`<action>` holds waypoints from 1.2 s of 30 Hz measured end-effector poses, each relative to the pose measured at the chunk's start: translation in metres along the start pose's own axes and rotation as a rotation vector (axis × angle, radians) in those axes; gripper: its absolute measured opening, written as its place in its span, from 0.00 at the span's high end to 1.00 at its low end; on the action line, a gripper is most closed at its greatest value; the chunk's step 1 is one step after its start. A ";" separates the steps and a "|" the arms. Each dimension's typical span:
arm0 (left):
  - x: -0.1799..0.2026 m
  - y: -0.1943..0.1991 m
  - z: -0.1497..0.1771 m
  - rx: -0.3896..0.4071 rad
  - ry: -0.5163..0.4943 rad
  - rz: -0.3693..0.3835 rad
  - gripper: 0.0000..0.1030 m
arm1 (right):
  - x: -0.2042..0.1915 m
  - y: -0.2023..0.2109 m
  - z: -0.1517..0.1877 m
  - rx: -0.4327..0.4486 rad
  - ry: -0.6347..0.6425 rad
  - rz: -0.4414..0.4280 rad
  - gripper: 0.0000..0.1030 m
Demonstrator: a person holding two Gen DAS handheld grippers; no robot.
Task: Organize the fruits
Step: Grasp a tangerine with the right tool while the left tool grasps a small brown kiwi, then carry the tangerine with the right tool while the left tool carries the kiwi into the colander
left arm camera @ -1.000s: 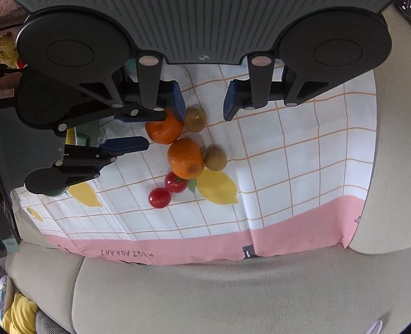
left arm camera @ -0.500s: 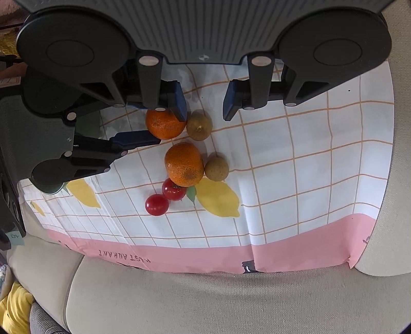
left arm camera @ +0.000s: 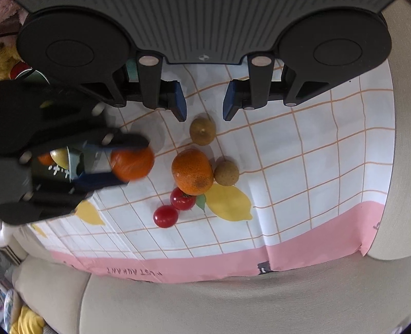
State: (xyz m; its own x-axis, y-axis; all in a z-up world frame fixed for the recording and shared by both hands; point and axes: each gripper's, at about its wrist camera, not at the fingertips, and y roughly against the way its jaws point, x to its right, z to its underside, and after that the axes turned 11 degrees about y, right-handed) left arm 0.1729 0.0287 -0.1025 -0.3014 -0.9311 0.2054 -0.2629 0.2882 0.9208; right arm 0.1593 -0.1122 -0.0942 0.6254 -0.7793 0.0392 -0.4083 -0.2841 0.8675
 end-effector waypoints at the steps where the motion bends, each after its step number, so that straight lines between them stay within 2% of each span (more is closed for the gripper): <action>1: 0.001 -0.001 -0.001 0.000 0.002 0.004 0.63 | 0.004 0.005 0.001 0.015 -0.015 0.010 0.62; 5: 0.008 -0.005 -0.007 0.009 0.007 0.014 0.63 | 0.013 0.019 0.001 0.058 -0.061 0.033 0.62; 11: 0.022 -0.021 -0.007 -0.016 -0.052 -0.092 0.63 | 0.013 0.025 0.005 0.075 -0.075 0.042 0.62; 15: 0.022 -0.021 -0.008 0.002 -0.036 -0.065 0.63 | 0.012 0.023 0.007 0.078 -0.086 0.035 0.62; 19: 0.023 -0.026 -0.009 -0.015 -0.030 -0.088 0.73 | 0.013 0.025 0.009 0.081 -0.090 0.042 0.62; 23: 0.023 -0.024 -0.007 -0.008 -0.025 -0.088 0.74 | 0.014 0.031 0.012 0.095 -0.098 0.052 0.62; 31: 0.033 0.001 0.003 0.062 -0.025 -0.109 0.74 | 0.012 0.047 0.017 0.127 -0.100 0.059 0.62; 36: 0.049 0.030 0.010 0.130 -0.035 -0.099 0.74 | 0.008 0.061 0.020 0.156 -0.089 0.065 0.62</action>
State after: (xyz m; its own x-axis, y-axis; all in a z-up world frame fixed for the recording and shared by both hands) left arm 0.1410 -0.0060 -0.0678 -0.2996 -0.9486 0.1020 -0.4083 0.2241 0.8849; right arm 0.1257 -0.1468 -0.0508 0.5360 -0.8431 0.0431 -0.5484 -0.3089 0.7770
